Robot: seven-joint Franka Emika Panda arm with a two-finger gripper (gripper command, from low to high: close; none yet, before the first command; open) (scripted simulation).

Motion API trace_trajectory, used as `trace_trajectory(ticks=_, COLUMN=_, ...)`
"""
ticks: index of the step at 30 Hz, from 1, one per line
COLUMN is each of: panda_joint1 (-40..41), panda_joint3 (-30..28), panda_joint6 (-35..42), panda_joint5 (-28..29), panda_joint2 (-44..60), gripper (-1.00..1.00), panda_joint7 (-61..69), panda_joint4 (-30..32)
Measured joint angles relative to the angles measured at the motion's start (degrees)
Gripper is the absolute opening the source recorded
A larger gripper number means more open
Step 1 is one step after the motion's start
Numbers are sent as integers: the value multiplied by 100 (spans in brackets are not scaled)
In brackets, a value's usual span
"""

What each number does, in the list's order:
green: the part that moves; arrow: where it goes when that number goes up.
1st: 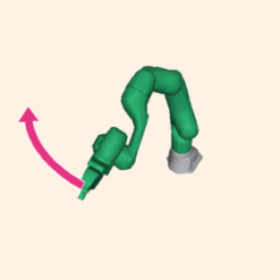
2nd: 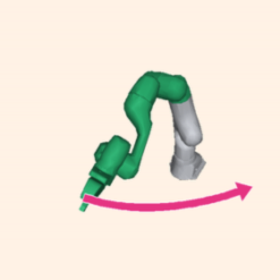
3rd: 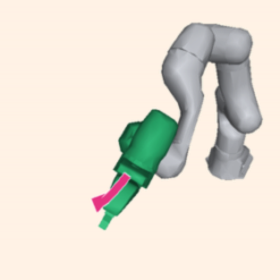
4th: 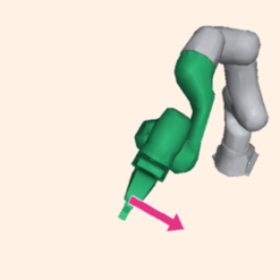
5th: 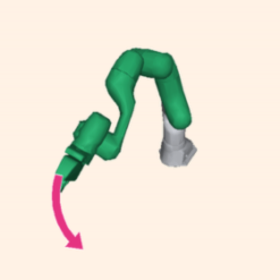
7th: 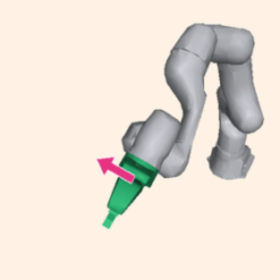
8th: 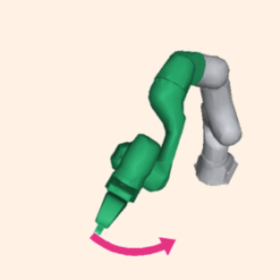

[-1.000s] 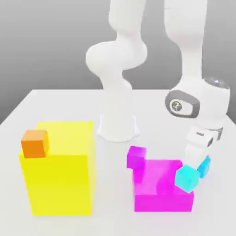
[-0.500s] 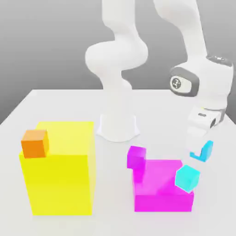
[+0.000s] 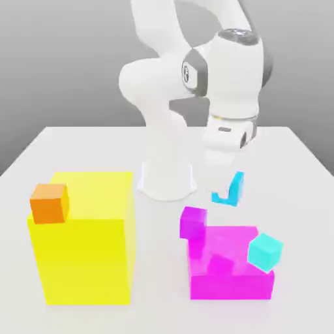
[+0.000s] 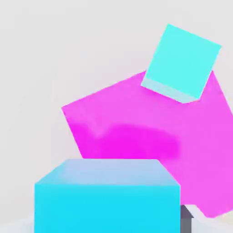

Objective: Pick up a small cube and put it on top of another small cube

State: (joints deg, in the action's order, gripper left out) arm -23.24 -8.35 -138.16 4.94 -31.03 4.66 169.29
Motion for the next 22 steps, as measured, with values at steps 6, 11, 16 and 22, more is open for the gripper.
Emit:
trace_trajectory(ticks=6, panda_joint1=348, panda_joint3=-251, panda_joint6=-430, panda_joint5=362, panda_joint2=159, gripper=-100, panda_joint7=521, panda_joint4=258)
trace_trajectory(ticks=11, panda_joint1=351, panda_joint3=-298, panda_joint6=-1143, panda_joint5=393, panda_joint2=743, gripper=100, panda_joint7=534, panda_joint4=390)
trace_trajectory(ticks=16, panda_joint1=353, panda_joint3=-300, panda_joint6=-1203, panda_joint5=400, panda_joint2=785, gripper=100, panda_joint7=532, panda_joint4=400)
trace_trajectory(ticks=22, panda_joint1=377, panda_joint3=-202, panda_joint6=104, panda_joint5=355, panda_joint2=-291, gripper=100, panda_joint7=528, panda_joint4=165)
